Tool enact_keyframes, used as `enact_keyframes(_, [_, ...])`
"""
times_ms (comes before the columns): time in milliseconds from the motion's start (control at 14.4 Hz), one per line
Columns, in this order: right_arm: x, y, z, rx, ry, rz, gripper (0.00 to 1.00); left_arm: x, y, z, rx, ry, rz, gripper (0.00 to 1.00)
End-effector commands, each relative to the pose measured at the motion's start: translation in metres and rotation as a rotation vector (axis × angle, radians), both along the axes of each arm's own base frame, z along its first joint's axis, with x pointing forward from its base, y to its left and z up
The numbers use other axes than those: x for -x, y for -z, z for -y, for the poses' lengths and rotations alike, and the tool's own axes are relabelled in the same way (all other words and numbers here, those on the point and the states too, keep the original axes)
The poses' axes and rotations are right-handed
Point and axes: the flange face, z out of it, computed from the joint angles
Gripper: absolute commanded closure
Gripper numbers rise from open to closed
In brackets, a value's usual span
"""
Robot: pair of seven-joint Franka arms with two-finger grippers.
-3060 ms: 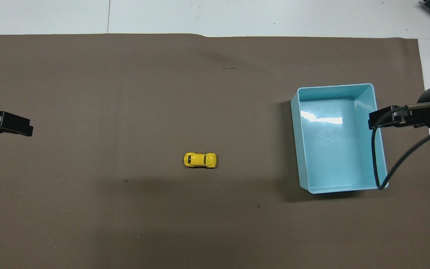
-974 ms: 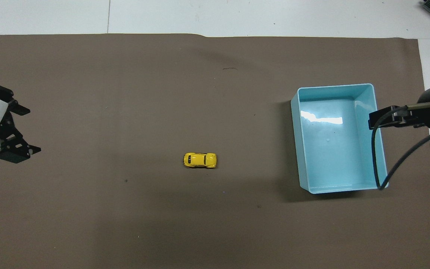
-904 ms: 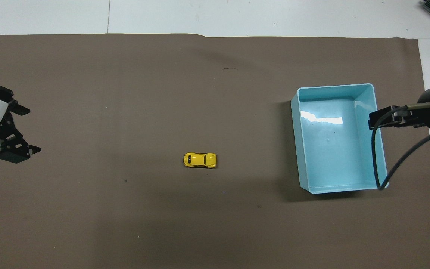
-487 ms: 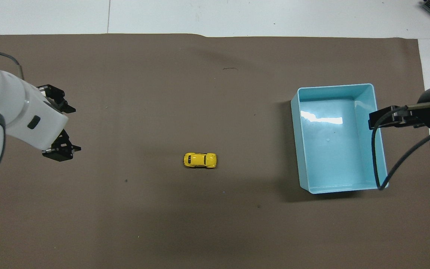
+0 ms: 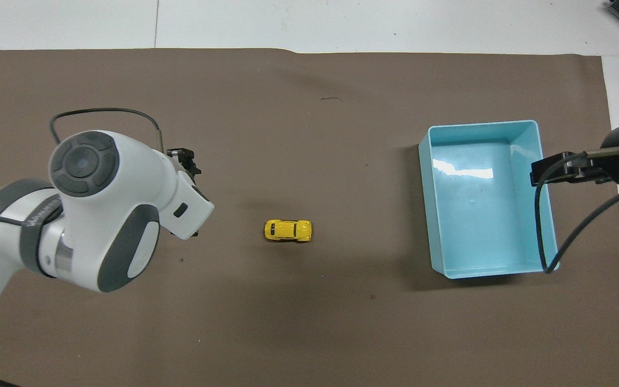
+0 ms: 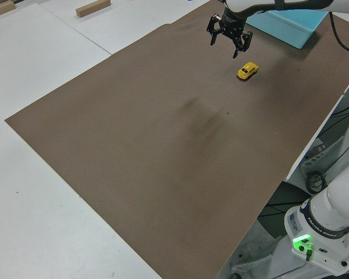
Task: Wind up and store yellow beetle car
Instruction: 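Move the left gripper down onto the yellow toy car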
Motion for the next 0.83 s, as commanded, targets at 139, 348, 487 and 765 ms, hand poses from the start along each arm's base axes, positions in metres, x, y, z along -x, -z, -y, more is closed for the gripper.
enact_keyframes(139, [0.003,-0.004,0.002,-0.004,0.009,0.005,0.00,0.010,0.047,0.056,0.025,-0.040,0.025,0.00])
enact_keyframes(348, [0.003,-0.003,0.002,-0.004,0.009,0.004,0.00,0.025,0.068,0.080,0.039,-0.062,0.039,0.00])
enact_keyframes(487, [0.003,-0.004,0.002,-0.004,0.009,0.005,0.00,0.036,0.077,0.098,0.041,-0.064,0.037,0.00])
enact_keyframes(765, [0.003,-0.004,0.002,-0.004,0.009,0.005,0.00,0.054,0.122,0.129,0.022,-0.121,0.010,0.00])
